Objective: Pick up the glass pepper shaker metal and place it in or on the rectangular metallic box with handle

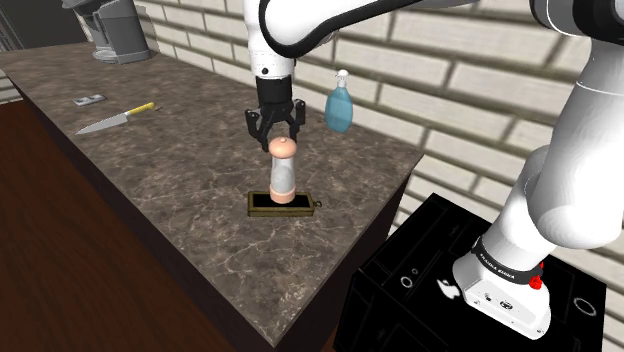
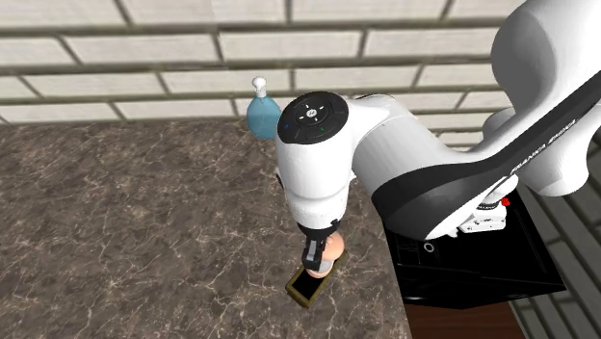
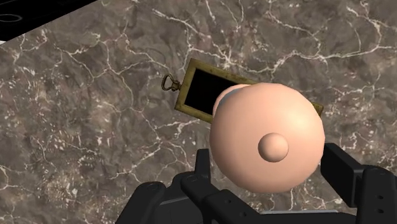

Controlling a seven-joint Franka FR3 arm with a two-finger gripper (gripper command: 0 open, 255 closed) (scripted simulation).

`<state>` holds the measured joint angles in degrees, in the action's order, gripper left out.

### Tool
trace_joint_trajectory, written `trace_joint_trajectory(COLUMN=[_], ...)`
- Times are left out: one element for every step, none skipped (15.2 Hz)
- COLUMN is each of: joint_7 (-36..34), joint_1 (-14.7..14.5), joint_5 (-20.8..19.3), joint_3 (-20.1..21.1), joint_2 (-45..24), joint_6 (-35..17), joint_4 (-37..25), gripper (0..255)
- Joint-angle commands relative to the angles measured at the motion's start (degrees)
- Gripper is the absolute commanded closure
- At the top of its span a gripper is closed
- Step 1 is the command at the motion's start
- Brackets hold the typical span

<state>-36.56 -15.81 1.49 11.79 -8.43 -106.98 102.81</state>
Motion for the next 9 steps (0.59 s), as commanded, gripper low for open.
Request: trace_joint_trajectory(joint_7=[0.01,0.02,0.02,0.02,0.02,0.02,0.02,0.02,0.02], joint_1=[-0.02,-0.02,-0.02,-0.02,-0.02,-0.02,-0.02,-0.02,-0.02], joint_5=[-0.03,-0.05,-0.05,-0.05,-0.05,-0.05,-0.05,-0.05,-0.05], joint_3=[0.00,0.00,0.00,0.00,0.00,0.00,0.00,0.00,0.00], joint_2=[-0.20,-0.30,-0.31,-0.31,-0.31,-0.31,-0.31,-0.31,-0.31], joint_6=[-1.56,-2.01,-2.01,-2.01,-2.01,-2.01,-2.01,-2.01,-2.01], joint_4=[1.31,1.67,1.66,1.66,1.65,1.65,1.65,1.65,1.65], gripper=[255,255,255,255,255,255,255,255,255])
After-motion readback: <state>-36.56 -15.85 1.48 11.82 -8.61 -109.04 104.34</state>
